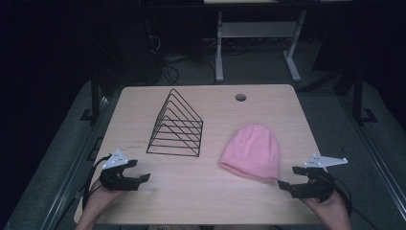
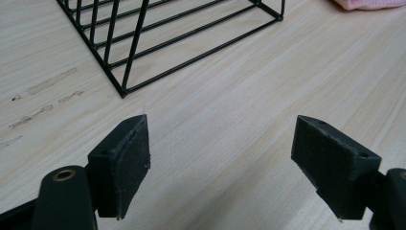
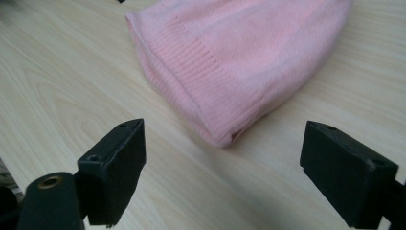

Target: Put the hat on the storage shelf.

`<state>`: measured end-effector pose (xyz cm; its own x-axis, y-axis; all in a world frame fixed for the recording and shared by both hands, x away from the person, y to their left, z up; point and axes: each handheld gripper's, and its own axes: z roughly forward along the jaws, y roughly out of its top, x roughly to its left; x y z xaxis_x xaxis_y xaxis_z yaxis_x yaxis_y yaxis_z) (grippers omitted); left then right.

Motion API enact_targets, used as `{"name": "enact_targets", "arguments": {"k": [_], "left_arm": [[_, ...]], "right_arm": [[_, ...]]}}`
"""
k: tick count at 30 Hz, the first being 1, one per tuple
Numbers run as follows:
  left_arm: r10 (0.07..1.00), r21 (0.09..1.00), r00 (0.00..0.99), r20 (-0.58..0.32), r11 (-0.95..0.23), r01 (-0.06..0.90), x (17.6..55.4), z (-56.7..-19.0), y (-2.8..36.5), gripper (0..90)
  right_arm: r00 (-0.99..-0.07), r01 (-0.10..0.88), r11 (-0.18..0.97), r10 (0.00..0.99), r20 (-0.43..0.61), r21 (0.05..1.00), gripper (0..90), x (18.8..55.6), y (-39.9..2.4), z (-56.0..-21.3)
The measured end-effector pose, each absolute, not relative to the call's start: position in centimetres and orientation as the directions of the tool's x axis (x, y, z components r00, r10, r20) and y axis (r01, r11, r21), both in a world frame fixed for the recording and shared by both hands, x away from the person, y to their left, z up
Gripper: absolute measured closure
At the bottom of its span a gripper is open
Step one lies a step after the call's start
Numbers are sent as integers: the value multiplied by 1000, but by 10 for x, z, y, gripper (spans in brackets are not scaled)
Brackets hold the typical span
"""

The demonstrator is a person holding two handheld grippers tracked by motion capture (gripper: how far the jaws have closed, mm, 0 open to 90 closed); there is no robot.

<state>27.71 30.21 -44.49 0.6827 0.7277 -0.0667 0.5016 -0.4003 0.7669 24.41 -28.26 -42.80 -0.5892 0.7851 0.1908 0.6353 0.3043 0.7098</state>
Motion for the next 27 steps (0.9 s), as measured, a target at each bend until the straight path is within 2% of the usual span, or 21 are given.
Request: {"name": "enact_targets", "arguments": {"k": [16, 27], "left_arm": [[731, 770, 678, -72, -391, 504, 278, -446, 305, 208], [731, 769, 678, -72, -392, 505, 278, -446, 305, 209]], "right_arm": [[-616, 656, 332, 755, 226, 678, 155, 292, -270, -401], [-614, 690, 348, 746, 258, 635, 157, 327, -267, -400]]}}
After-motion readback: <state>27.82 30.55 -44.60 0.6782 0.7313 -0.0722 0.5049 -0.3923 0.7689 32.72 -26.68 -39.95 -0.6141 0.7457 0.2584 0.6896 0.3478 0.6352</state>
